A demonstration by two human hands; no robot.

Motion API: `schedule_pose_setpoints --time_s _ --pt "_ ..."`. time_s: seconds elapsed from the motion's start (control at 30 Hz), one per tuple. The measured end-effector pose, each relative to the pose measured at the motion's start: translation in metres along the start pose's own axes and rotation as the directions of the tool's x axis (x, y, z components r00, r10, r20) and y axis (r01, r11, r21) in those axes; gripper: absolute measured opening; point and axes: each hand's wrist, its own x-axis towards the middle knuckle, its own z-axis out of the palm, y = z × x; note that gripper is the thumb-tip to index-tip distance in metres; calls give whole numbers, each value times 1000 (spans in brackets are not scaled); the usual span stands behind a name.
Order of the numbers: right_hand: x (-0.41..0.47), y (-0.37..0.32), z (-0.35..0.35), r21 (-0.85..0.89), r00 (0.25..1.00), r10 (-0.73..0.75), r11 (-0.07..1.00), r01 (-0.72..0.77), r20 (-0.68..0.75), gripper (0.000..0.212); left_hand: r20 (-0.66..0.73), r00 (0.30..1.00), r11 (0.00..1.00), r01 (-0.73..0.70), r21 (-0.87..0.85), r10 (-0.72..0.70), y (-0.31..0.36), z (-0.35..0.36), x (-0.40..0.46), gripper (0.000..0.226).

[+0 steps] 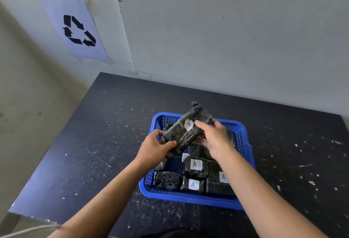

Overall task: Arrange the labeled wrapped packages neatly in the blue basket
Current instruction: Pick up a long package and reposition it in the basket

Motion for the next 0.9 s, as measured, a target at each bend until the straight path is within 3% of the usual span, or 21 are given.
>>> schedule_pose_setpoints --time_s 0.07,0.1,0.17,0.23,0.27,0.33,0.43,0.5,0.57,0.77,0.9 --pt "-3 8 7 -135 1000 4 991 0 31 23 -14 999 981 -49 185 53 -2 3 -3 26" --pt "-2 12 9 -240 999 -48 970 47 4 18 -51 988 924 -118 365 146 -3 3 -3 28" --pt "0 17 10 -480 966 -250 857 191 -63 18 -103 887 630 -233 741 450 -11 -2 -3 34" --pt "1 19 10 -646 930 -364 723 244 -56 30 -23 763 361 -279 890 646 -18 -9 -3 40" --pt "1 21 11 -694 934 -357 680 237 -30 41 43 746 275 -297 915 664 -23 -12 0 43" --pt "0 27 15 -781 950 -310 586 216 31 53 180 810 148 -311 939 558 -35 -16 6 51" --pt "-2 36 24 -907 962 -268 390 159 54 51 283 880 -18 -299 954 382 -50 -13 13 61" --pt "-4 39 28 -960 963 -267 262 96 24 47 276 889 -70 -269 961 365 -53 -10 15 64" --pt "-5 40 30 -977 961 -275 200 70 13 45 280 889 -131 -249 960 363 -50 -7 19 69" --pt "1 44 34 -933 949 -302 307 188 92 29 312 895 -265 -232 936 318 -32 -7 38 62" --pt "4 57 33 -934 885 -395 149 325 246 55 302 904 -231 -238 943 303 -30 -13 40 57"
